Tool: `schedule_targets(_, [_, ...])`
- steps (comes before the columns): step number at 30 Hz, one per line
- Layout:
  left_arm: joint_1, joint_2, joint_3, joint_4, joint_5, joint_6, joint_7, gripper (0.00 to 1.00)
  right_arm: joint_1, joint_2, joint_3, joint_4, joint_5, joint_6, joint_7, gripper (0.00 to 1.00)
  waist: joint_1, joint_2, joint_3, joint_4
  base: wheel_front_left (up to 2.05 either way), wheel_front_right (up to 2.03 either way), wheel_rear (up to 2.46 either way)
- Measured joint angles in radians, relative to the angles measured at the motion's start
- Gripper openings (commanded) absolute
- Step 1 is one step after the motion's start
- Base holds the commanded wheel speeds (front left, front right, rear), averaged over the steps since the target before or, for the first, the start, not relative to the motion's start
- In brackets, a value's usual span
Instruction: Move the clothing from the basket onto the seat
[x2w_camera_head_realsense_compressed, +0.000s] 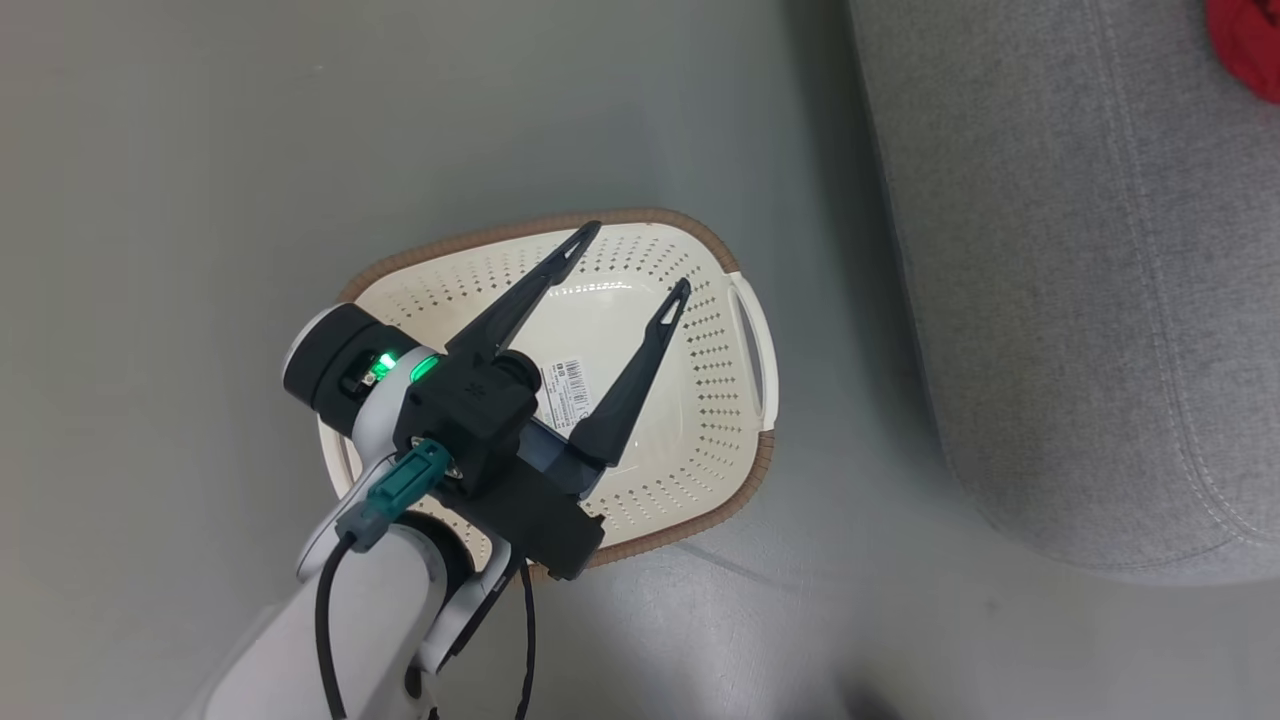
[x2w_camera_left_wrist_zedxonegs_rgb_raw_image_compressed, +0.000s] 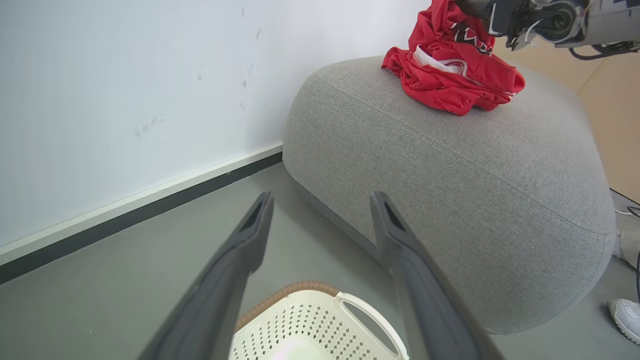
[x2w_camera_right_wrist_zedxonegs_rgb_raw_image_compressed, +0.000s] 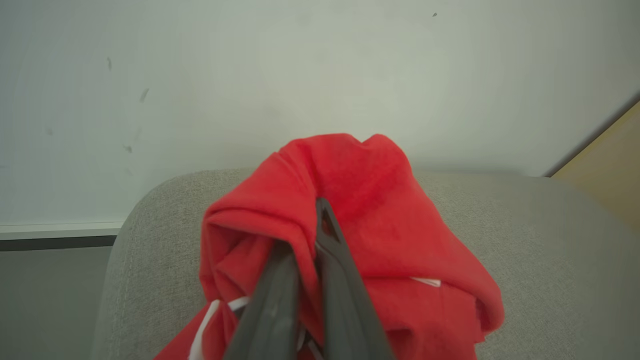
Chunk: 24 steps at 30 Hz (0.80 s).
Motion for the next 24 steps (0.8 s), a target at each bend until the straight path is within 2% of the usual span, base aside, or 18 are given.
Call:
schedule_targets(1, [0.000,0.002,0.002,0.004,0.000,0.000,0.000,1.00,0.000,0.004,0.002,0.004,-0.001,0.002,-0.002,0.82,0.0000,0.0000,-0.001,-0.004,0.00,0.00,0.00])
schedule_targets(2, [0.000,0.003,0.004,0.007,0.000,0.000,0.000,1.00,0.000,0.006,0.005,0.007,-0.006,0.002,-0.002,1.00,0.0000,0.0001,-0.001,-0.007,0.00,0.00,0.00])
schedule_targets(13, [0.000,0.007,0.013,0.056,-0.002,-0.001,-0.021,1.00,0.012,0.061,0.036,0.042,-0.026,0.032,-0.020,1.00,-0.0001,0.0000,-0.042,-0.048,0.00,0.00,0.00])
schedule_targets(24, [0.009,-0.017,0.020,0.155,-0.038,-0.019,-0.080,1.00,0.050,0.121,0.083,0.063,-0.059,0.062,-0.036,1.00,-0.0003,-0.0002,-0.155,-0.082,0.00,0.00,0.00])
